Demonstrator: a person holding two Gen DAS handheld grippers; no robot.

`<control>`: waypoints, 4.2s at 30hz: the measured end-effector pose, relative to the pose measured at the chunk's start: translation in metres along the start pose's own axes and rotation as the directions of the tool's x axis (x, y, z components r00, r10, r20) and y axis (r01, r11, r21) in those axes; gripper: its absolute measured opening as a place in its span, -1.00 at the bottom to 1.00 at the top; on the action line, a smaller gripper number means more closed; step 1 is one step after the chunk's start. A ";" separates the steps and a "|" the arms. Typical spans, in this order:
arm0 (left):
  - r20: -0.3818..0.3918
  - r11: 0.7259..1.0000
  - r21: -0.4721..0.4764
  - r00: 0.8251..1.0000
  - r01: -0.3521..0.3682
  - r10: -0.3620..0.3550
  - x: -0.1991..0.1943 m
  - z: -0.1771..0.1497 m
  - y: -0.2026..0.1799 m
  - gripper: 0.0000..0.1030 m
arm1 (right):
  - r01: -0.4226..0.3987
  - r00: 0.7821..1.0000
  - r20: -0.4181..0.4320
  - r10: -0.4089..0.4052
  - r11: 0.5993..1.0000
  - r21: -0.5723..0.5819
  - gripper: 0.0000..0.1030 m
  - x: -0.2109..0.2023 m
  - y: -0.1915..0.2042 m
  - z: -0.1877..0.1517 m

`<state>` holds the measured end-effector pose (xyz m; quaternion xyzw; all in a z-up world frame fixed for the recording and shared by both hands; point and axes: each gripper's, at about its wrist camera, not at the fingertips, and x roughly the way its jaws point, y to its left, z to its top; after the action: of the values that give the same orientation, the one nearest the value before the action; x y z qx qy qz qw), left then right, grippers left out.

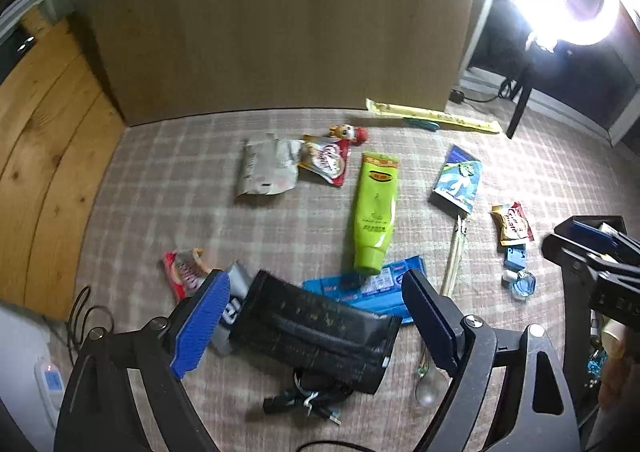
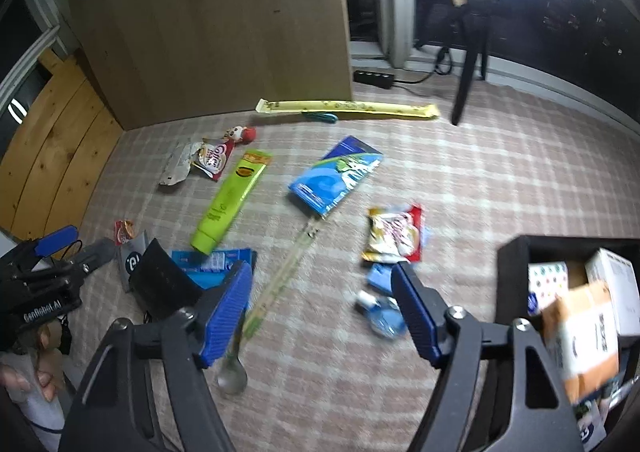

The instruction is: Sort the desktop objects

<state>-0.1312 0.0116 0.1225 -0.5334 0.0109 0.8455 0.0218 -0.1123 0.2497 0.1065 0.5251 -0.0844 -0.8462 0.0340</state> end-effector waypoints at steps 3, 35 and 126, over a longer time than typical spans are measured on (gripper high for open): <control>-0.036 0.999 0.005 0.998 0.043 -0.043 0.017 0.010 -0.001 0.48 | -0.016 0.999 -0.034 0.016 1.000 0.027 0.17 0.019 0.005 0.011; -0.216 0.957 0.067 0.941 0.281 -0.261 0.133 0.028 -0.029 -0.27 | -0.196 0.930 -0.279 0.239 0.965 0.173 -0.50 0.165 0.063 0.054; -0.144 0.884 0.423 0.978 0.197 -0.150 0.080 0.077 -0.193 0.26 | 0.051 0.995 -0.100 -0.019 0.943 0.330 -0.15 0.005 -0.117 -0.013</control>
<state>-0.2259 0.2093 0.0844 -0.5585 0.1526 0.7864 0.2152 -0.0990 0.3625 0.0756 0.5647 -0.2146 -0.7942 -0.0659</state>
